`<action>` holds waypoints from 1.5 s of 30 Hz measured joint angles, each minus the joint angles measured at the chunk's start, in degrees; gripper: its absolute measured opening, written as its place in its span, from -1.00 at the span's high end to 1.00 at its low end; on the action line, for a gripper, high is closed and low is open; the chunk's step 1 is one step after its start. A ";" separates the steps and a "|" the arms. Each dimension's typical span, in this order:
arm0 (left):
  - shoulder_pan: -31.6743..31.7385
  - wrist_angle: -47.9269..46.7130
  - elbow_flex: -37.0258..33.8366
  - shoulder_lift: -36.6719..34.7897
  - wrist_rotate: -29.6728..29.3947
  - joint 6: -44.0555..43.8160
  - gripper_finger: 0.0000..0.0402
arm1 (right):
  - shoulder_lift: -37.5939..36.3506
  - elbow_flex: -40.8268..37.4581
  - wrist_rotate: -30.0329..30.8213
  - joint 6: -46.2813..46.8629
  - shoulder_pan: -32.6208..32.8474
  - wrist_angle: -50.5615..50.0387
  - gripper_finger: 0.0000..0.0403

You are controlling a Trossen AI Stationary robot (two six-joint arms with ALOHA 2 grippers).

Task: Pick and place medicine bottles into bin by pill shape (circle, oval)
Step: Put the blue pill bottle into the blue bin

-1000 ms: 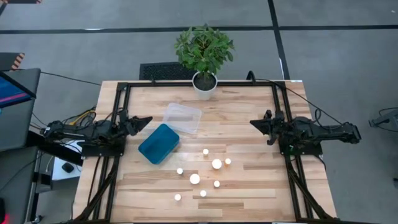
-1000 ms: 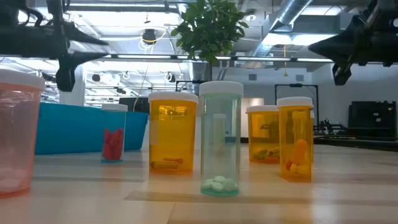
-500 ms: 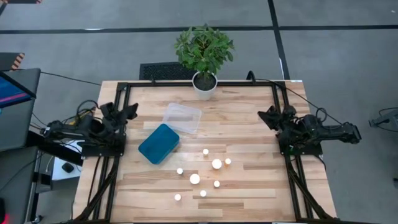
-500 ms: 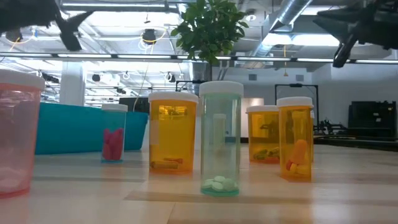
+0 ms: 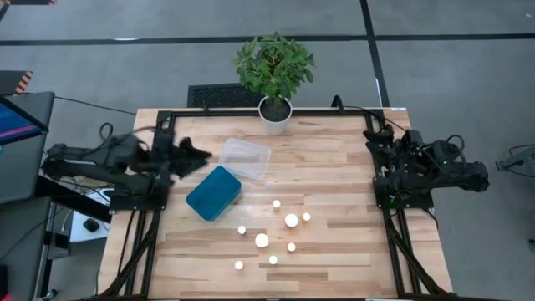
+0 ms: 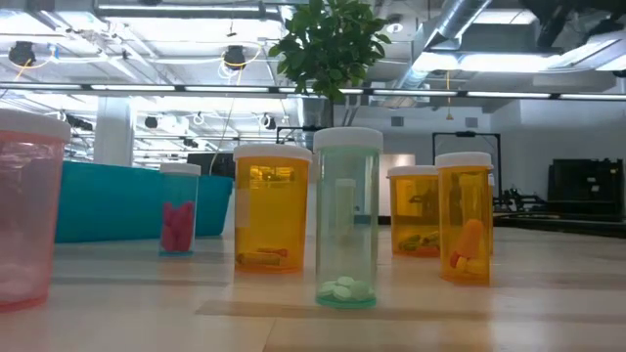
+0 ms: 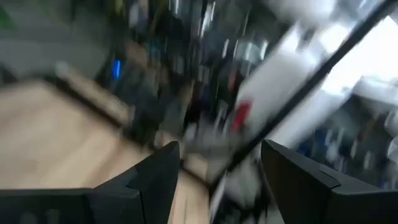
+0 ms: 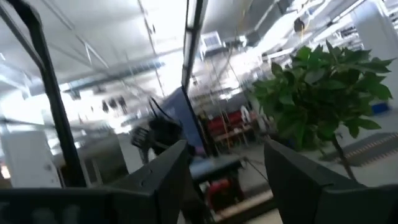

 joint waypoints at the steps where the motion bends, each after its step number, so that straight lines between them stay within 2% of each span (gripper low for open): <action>1: -0.38 -4.17 3.15 3.18 2.09 -0.01 -0.10 | 0.68 1.16 0.00 -0.05 0.00 -1.65 -0.09; 5: -2.44 -20.37 13.51 14.46 9.86 0.66 -0.10 | 2.75 3.55 0.00 -0.05 0.03 -5.17 -0.07; 9: -4.44 -28.55 19.65 23.98 14.97 5.82 -0.10 | 3.59 3.62 0.00 0.02 0.07 -5.33 -0.08; 16: -7.31 -34.24 22.90 36.44 14.95 15.49 -0.10 | 4.16 3.64 -0.24 1.94 0.20 -6.10 -0.09; 22: -10.46 -37.26 22.90 43.30 11.30 22.22 -0.10 | 4.16 3.64 -0.58 3.04 0.17 -6.43 -0.09; 29: -13.89 -35.76 22.84 46.95 0.71 27.54 -0.10 | 4.16 3.64 -0.96 3.40 0.17 -6.51 -0.09; 33: -14.58 -33.40 22.60 48.75 0.95 28.38 -0.10 | 4.16 3.64 -0.96 3.41 0.17 -6.49 -0.08; 38: -14.78 -24.45 17.87 48.89 1.65 27.97 -0.10 | 4.14 3.64 -0.96 3.40 0.17 -6.51 -0.08; 45: -14.78 -21.96 12.15 48.80 1.52 26.60 -0.10 | 4.14 3.64 -0.97 3.40 0.17 -6.50 -0.08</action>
